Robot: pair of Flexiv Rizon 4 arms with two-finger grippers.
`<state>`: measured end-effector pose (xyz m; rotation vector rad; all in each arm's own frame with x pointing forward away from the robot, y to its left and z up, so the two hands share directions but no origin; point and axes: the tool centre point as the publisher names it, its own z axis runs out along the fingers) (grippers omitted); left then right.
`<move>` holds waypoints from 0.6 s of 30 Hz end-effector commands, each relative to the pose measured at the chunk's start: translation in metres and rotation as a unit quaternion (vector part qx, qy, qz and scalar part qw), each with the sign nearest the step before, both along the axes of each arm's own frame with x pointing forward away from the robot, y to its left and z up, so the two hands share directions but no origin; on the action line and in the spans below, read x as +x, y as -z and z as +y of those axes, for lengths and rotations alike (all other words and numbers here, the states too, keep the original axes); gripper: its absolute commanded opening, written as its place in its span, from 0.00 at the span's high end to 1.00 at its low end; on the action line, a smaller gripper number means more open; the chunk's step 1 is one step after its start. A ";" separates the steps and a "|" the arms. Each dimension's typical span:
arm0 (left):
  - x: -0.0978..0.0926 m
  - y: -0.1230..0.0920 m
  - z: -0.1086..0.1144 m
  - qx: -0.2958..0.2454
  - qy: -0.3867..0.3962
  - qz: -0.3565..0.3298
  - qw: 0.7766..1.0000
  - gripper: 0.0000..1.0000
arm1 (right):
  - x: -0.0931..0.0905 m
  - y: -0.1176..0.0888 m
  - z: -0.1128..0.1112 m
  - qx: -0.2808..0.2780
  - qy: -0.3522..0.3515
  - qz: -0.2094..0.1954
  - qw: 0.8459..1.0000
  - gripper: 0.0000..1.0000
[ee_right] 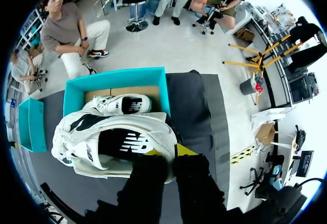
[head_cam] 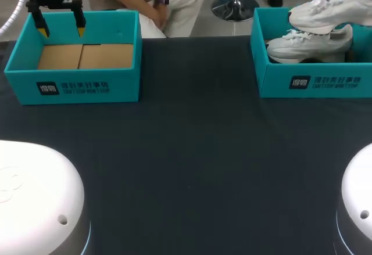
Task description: Take the shoe out of the shoebox, open the shoe tongue, remove and reinsert the insole, then place the shoe into the shoebox
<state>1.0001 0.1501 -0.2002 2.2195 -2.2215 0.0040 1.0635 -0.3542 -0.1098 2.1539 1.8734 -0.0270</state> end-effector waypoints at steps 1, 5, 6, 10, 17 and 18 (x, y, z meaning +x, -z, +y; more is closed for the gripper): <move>0.000 0.000 0.000 0.000 0.000 0.000 1.000 0.00 | -0.010 -0.044 0.006 -0.005 0.000 -0.008 1.000 1.00; 0.000 0.000 0.000 0.000 0.000 0.000 1.000 0.00 | -0.010 -0.050 0.007 -0.003 -0.001 -0.009 1.000 1.00; 0.000 0.000 0.000 0.000 0.000 0.000 1.000 0.00 | -0.010 -0.050 0.008 -0.003 -0.001 -0.004 1.000 1.00; 0.000 0.000 0.000 0.000 0.000 0.000 1.000 0.00 | -0.010 -0.050 0.009 0.005 -0.001 0.005 1.000 1.00; 0.000 0.000 0.000 0.000 0.000 0.000 1.000 0.00 | -0.010 -0.050 0.009 0.005 -0.001 0.005 1.000 1.00; 0.000 0.000 0.000 0.000 0.000 0.000 1.000 0.00 | -0.010 -0.050 0.009 0.005 -0.001 0.005 1.000 1.00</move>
